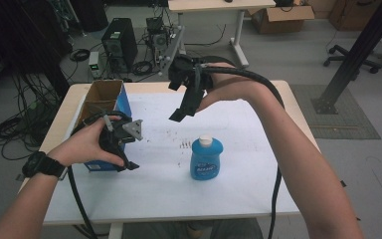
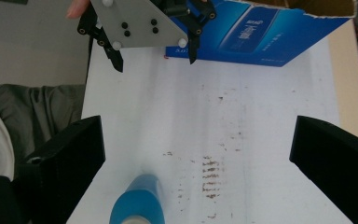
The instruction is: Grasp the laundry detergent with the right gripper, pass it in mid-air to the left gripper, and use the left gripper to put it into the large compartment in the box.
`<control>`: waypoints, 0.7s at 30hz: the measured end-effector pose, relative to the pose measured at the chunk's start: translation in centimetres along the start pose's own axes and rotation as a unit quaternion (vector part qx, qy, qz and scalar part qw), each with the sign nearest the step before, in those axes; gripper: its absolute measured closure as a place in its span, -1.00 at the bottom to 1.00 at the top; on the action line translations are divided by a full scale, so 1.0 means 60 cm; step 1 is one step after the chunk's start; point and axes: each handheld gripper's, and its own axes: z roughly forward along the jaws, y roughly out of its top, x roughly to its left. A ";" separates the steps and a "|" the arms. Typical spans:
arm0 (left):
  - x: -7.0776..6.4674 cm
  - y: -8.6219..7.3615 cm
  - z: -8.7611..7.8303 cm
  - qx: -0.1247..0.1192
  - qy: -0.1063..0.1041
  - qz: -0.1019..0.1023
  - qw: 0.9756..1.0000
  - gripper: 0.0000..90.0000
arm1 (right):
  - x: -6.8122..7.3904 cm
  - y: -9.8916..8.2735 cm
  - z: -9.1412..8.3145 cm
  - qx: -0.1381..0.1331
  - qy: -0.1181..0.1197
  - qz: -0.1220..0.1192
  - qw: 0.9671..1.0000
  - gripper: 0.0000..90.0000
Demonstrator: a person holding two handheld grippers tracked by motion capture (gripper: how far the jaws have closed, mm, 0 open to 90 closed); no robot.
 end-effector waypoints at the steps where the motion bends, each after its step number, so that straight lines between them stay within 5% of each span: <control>1: 0.000 0.002 -0.001 0.006 -0.001 -0.001 1.000 -0.91 | 0.001 -0.010 -0.008 -0.013 -0.005 0.002 1.000 -0.94; 21: -0.007 0.010 0.003 0.008 0.001 -0.003 1.000 -0.90 | 0.021 -0.125 -0.050 -0.113 -0.025 0.021 0.993 -0.96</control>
